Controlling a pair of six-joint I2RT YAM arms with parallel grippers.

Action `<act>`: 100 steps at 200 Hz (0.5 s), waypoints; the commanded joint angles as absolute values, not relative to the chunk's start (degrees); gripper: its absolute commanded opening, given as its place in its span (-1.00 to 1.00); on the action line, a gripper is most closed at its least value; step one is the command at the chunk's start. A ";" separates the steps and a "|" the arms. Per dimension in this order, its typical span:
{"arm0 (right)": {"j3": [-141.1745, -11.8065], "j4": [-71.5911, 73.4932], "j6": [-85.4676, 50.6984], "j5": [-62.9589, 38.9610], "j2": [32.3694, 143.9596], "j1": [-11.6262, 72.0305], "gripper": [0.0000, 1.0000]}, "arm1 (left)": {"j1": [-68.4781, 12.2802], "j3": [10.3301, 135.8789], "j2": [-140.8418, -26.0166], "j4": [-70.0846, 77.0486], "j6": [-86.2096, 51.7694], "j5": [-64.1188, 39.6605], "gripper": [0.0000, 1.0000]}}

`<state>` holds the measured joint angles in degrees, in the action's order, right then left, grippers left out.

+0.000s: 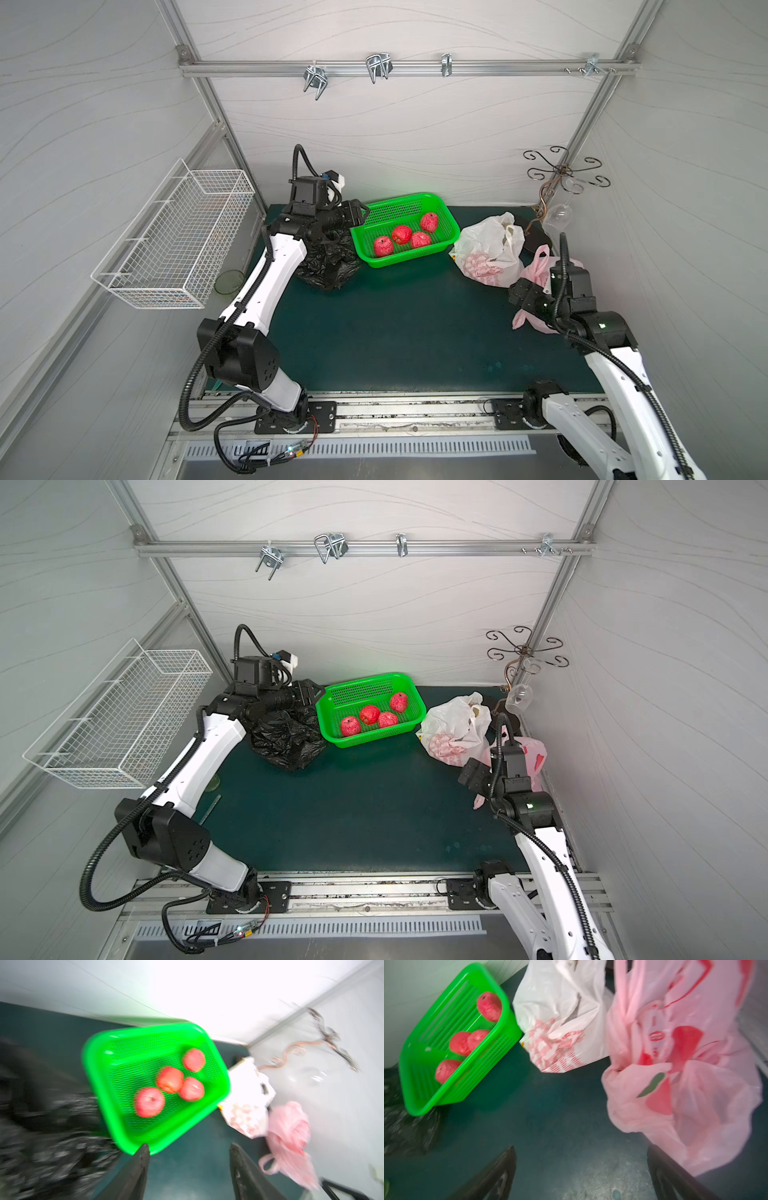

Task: Untie the knot of a plastic bag & take out the apple
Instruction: Move the plastic bag to the center of the board.

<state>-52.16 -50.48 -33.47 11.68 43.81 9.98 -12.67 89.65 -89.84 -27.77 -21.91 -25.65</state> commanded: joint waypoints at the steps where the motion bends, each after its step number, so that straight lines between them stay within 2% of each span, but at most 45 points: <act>1: -50.62 -51.53 -37.20 19.92 45.63 9.74 0.98 | -15.01 85.55 -90.17 -20.28 -25.30 -34.18 0.20; 40: -48.04 -43.93 -39.64 27.33 56.94 9.73 0.98 | -16.50 80.18 -87.45 -17.37 -26.06 -35.11 0.14; 51: -48.31 -42.36 -39.82 29.02 60.58 9.76 0.84 | -16.55 79.46 -86.72 -16.03 -26.80 -36.06 0.14; 61: -48.83 -41.49 -39.29 30.03 62.99 10.00 0.43 | -16.61 79.79 -86.33 -16.50 -26.52 -36.13 0.14; 64: -49.05 -41.53 -39.32 30.47 63.45 10.17 0.20 | -16.61 79.87 -86.19 -16.71 -26.35 -36.05 0.14; 65: -49.05 -41.53 -39.32 30.47 63.45 10.17 0.20 | -16.61 79.88 -86.12 -16.79 -26.27 -35.95 0.13; 69: -49.40 -41.80 -39.37 31.16 63.97 10.40 -0.17 | -16.63 79.97 -85.86 -17.06 -26.06 -35.67 0.13; 75: -49.80 -42.34 -39.42 31.93 64.12 10.97 -0.47 | -16.54 79.98 -85.42 -17.44 -25.68 -35.12 0.13; 100: -49.17 -45.14 -39.68 37.78 58.74 17.80 -0.89 | -16.50 79.80 -83.90 -17.93 -24.96 -34.17 0.13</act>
